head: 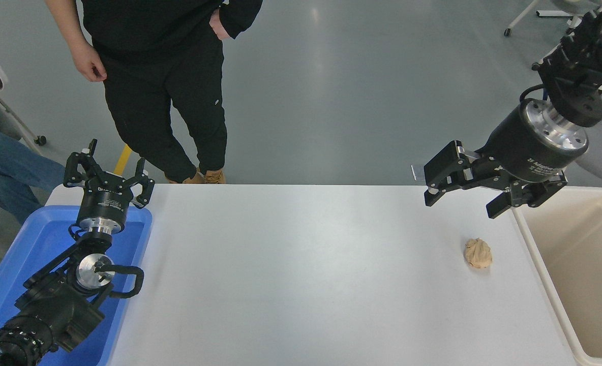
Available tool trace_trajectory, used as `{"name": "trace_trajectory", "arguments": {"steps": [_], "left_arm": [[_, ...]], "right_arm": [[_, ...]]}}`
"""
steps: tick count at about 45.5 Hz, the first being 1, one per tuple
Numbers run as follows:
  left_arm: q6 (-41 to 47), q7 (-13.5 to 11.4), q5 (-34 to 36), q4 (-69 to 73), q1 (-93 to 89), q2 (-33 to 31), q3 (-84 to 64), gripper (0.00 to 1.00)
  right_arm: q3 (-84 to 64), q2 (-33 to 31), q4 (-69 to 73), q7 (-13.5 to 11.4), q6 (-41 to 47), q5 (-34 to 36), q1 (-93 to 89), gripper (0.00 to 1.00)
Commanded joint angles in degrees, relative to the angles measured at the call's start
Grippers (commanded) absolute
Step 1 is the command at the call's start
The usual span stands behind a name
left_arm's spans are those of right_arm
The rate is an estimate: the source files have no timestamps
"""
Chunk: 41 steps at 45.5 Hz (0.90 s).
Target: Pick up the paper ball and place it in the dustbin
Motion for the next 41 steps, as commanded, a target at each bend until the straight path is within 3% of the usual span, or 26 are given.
{"name": "trace_trajectory", "arguments": {"steps": [1,41], "left_arm": [[0.0,0.0,0.0,0.0,0.0,0.0,0.0,0.99],[0.0,0.0,0.0,0.0,0.0,0.0,0.0,0.99]], "right_arm": [[-0.1,0.3,0.0,0.0,0.0,0.0,0.1,1.00],[-0.1,4.6,-1.6,0.1,0.0,0.0,-0.4,1.00]]}}
